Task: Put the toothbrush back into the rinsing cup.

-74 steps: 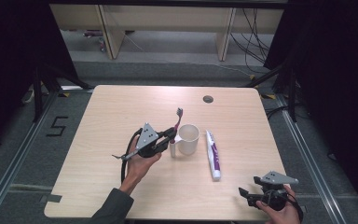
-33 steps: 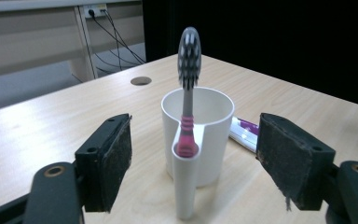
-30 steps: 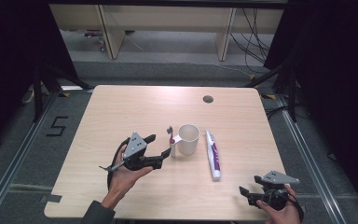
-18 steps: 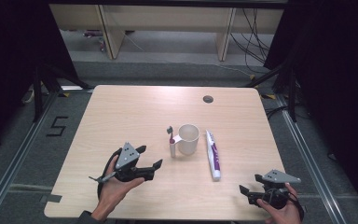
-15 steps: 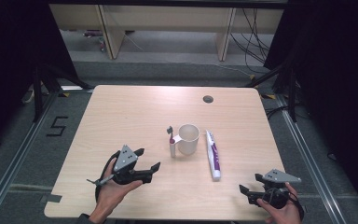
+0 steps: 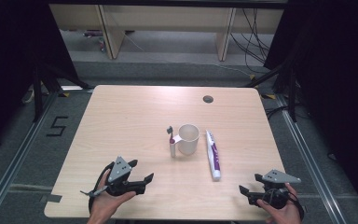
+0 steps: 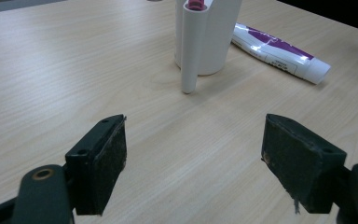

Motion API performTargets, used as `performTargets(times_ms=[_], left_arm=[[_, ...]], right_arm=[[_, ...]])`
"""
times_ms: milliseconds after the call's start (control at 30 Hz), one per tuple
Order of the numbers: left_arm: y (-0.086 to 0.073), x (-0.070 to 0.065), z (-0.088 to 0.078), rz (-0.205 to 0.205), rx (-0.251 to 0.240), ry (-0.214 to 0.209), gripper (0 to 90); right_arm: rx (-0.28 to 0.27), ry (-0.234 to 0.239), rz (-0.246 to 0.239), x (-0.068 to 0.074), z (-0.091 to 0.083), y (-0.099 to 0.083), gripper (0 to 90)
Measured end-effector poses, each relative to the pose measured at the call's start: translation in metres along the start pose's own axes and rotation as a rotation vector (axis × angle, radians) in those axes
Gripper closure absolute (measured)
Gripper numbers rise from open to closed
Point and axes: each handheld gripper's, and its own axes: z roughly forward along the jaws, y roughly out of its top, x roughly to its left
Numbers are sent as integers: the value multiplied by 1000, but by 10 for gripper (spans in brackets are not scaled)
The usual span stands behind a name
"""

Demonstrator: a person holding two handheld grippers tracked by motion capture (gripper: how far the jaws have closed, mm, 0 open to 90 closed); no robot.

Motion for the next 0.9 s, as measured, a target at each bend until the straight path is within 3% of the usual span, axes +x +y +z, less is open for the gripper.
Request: performTargets(times_ms=[167, 367, 500, 667, 900], left_arm=[[-8, 2, -3, -8, -1, -23, 205], [-18, 6, -4, -32, 29, -11, 193], [-22, 1, -4, -89, 42, -59, 187], [-26, -8, -6, -56, 70, -90, 187], [-31, -13, -12, -54, 78, -87, 185]], right_arm=[[3, -2, -1, 0, -2, -1, 202], [-4, -8, 11, -2, -4, -4, 203], [-10, -15, 8, -2, -6, -4, 205], [-5, -18, 16, -1, -6, -5, 208], [0, -29, 22, -2, -10, -7, 208]])
